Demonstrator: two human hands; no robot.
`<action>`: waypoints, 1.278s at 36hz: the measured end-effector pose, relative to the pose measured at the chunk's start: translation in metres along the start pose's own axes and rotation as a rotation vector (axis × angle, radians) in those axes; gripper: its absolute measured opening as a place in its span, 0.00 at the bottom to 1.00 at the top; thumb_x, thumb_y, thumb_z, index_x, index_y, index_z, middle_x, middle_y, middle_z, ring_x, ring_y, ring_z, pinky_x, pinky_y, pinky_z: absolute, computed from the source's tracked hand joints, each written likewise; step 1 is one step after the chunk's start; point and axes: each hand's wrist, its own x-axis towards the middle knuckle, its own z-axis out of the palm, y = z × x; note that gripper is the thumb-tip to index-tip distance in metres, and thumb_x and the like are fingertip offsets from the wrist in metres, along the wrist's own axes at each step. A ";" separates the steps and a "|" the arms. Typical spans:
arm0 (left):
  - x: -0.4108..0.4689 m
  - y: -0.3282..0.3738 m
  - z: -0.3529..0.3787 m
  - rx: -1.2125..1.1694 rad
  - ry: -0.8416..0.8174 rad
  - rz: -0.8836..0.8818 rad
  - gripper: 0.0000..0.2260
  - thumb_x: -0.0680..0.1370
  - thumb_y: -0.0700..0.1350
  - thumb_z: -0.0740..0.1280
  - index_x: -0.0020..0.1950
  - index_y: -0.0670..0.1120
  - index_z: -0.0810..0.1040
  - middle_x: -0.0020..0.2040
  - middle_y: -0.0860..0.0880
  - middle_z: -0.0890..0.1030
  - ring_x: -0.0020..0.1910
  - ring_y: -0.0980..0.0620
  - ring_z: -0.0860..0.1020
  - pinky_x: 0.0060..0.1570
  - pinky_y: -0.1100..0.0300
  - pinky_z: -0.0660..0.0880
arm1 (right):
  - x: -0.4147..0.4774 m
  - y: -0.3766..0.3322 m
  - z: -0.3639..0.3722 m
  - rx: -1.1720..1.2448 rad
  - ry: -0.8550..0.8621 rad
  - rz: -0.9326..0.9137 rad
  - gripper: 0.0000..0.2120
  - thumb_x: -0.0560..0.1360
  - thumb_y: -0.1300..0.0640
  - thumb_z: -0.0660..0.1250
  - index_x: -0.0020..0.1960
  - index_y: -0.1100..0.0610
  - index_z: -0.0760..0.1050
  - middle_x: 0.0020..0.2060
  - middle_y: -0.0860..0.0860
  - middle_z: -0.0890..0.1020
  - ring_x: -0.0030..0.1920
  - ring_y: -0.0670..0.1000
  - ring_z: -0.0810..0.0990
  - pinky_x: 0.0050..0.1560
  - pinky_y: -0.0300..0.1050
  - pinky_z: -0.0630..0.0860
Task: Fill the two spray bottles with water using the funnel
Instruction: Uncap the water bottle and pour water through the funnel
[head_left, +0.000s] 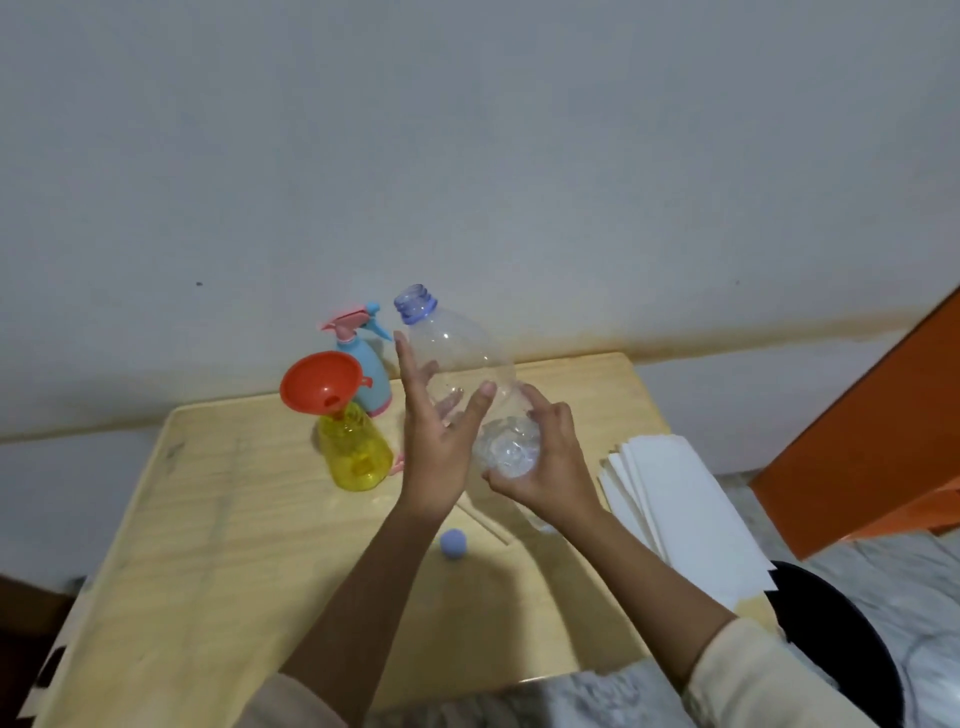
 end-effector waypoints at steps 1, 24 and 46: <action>0.000 0.000 -0.002 0.000 0.022 -0.013 0.41 0.75 0.50 0.70 0.76 0.60 0.43 0.67 0.50 0.66 0.58 0.71 0.72 0.63 0.60 0.72 | 0.003 -0.003 -0.001 -0.025 -0.026 -0.009 0.48 0.57 0.48 0.75 0.72 0.42 0.56 0.51 0.49 0.66 0.52 0.51 0.73 0.51 0.49 0.76; -0.012 -0.004 -0.004 -0.393 0.172 -0.318 0.33 0.80 0.49 0.61 0.76 0.64 0.42 0.52 0.58 0.71 0.53 0.46 0.80 0.53 0.53 0.75 | 0.010 -0.049 -0.041 -0.782 -0.276 -0.009 0.51 0.61 0.52 0.74 0.74 0.37 0.45 0.55 0.53 0.66 0.53 0.55 0.69 0.50 0.50 0.67; -0.021 -0.007 -0.015 -0.491 0.195 -0.435 0.31 0.79 0.57 0.61 0.73 0.69 0.44 0.75 0.49 0.62 0.62 0.39 0.76 0.51 0.54 0.77 | 0.008 -0.084 -0.051 -0.966 -0.293 -0.079 0.49 0.62 0.55 0.73 0.73 0.38 0.47 0.58 0.54 0.65 0.56 0.55 0.68 0.49 0.50 0.64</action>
